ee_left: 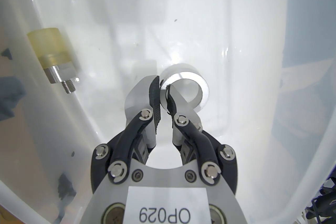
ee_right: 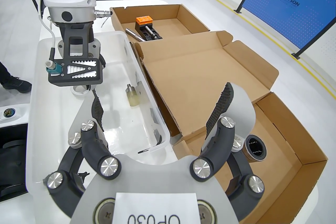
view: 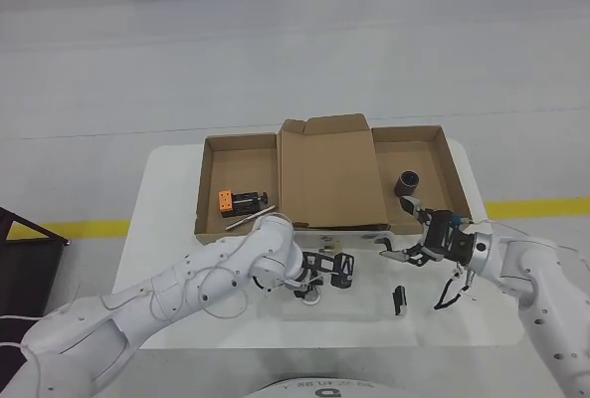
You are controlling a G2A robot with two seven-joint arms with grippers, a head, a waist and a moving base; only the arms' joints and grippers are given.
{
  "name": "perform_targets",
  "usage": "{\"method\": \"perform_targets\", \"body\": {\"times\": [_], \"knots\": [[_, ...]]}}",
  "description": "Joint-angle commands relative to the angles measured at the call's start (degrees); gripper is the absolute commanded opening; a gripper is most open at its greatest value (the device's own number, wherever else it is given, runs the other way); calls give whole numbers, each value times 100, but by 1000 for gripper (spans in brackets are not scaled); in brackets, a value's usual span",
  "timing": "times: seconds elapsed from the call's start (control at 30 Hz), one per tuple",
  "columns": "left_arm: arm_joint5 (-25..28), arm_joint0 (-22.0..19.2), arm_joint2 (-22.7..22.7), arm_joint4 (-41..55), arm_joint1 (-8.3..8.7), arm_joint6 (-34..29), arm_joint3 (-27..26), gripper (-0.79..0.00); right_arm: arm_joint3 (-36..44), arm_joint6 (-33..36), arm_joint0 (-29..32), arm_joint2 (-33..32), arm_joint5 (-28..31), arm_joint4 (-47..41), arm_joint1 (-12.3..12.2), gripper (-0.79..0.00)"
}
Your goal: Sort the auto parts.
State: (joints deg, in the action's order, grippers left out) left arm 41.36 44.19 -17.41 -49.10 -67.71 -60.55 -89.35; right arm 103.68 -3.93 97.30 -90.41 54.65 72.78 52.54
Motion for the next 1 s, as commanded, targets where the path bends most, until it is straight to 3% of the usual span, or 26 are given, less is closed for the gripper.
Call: {"method": "perform_targets", "body": {"times": [0.0, 0.37, 0.6, 0.9, 0.97], "knots": [[-35, -13, -75, 29, 18, 37, -130, -785, -9, -10, -1, -6, 4, -11, -2, 0], [-620, 307, -1074, -391, 453, 326, -1245, -785, -19, -151, -13, -13, 249, -24, -22, 0], [-628, 785, -1789, -644, 736, 890, -1634, -785, -406, -250, -307, 568, 335, -1262, -295, 0], [-534, 1052, -2132, -722, 862, 1131, -1654, -785, -388, -225, -302, 593, 335, -1254, -294, 0], [-647, 1052, -2159, -921, 866, 1140, -1684, -785, -301, 135, -282, 846, 335, -1269, -301, 0]]}}
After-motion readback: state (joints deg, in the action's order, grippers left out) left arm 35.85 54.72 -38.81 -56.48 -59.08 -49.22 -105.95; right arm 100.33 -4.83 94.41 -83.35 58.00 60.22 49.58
